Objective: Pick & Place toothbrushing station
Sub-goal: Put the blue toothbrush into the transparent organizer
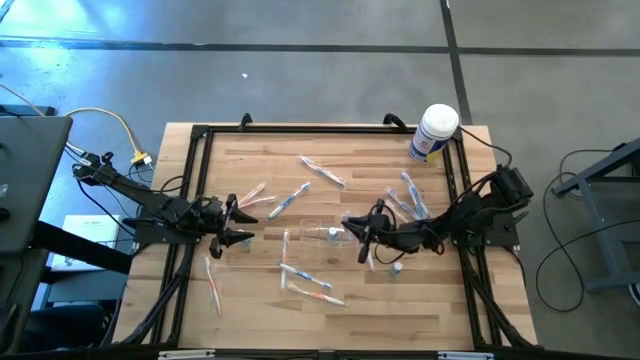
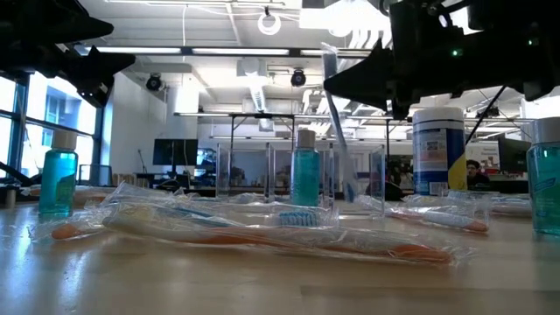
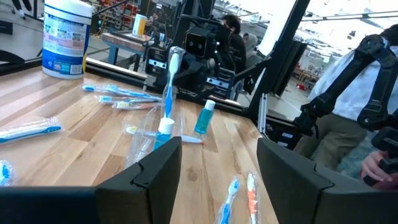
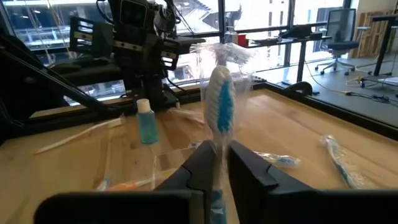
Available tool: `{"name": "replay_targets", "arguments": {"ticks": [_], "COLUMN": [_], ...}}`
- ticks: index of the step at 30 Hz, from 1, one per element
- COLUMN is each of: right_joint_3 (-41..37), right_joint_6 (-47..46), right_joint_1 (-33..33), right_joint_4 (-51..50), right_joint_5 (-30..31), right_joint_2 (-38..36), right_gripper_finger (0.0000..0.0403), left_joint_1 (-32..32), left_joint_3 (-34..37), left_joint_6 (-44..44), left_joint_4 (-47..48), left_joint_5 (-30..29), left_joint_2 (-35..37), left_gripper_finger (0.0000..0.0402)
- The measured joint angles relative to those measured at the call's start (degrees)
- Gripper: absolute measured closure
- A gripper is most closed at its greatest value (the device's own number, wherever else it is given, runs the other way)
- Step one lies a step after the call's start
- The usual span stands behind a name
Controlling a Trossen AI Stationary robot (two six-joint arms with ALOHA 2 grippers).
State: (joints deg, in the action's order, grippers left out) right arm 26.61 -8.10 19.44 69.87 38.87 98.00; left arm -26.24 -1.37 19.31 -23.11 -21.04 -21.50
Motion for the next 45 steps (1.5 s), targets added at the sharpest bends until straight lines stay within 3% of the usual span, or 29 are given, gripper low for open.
{"name": "replay_targets", "arguments": {"ticks": [5, 11, 16, 20, 31, 37, 42, 45], "right_joint_3": [0.0, 0.0, 0.0, 0.0, 0.0, 0.0, 0.0, 0.0], "right_joint_6": [0.4, -0.8, 2.3, 8.5, 22.0, 23.6, 24.7, 24.7], "right_joint_1": [0.0, 0.0, 1.1, 3.4, 12.1, 14.8, 15.2, 15.2], "right_joint_4": [-0.8, -3.3, -3.6, -3.5, -3.1, -3.1, -3.2, -3.2], "right_joint_5": [0.0, 0.8, 6.4, 14.6, 32.3, 33.2, 33.2, 33.2], "right_joint_2": [0.0, 0.0, -1.0, -3.5, -11.6, -13.0, -12.9, -12.9], "right_gripper_finger": [0.0329, 0.0239, 0.0159, 0.0123, 0.0120, 0.0125, 0.0123, 0.0123], "left_joint_1": [0.0, 0.0, 0.0, 0.0, 0.1, 1.8, 5.4, 8.6], "left_joint_3": [0.0, 0.0, 0.0, 0.0, 0.0, -1.2, -6.7, -11.4], "left_joint_6": [0.0, 0.0, 0.0, 0.0, 0.2, -2.2, -3.2, -1.6], "left_joint_4": [-0.1, -0.1, -0.1, -0.1, -2.7, -5.0, -4.2, 0.9], "left_joint_5": [0.0, 0.0, 0.0, 0.0, -0.7, -4.7, -4.6, -4.6], "left_joint_2": [0.0, 0.0, 0.0, 0.0, -0.8, -6.3, -14.6, -20.5], "left_gripper_finger": [0.0196, 0.0196, 0.0196, 0.0196, 0.0196, 0.0196, 0.0196, 0.0196]}}
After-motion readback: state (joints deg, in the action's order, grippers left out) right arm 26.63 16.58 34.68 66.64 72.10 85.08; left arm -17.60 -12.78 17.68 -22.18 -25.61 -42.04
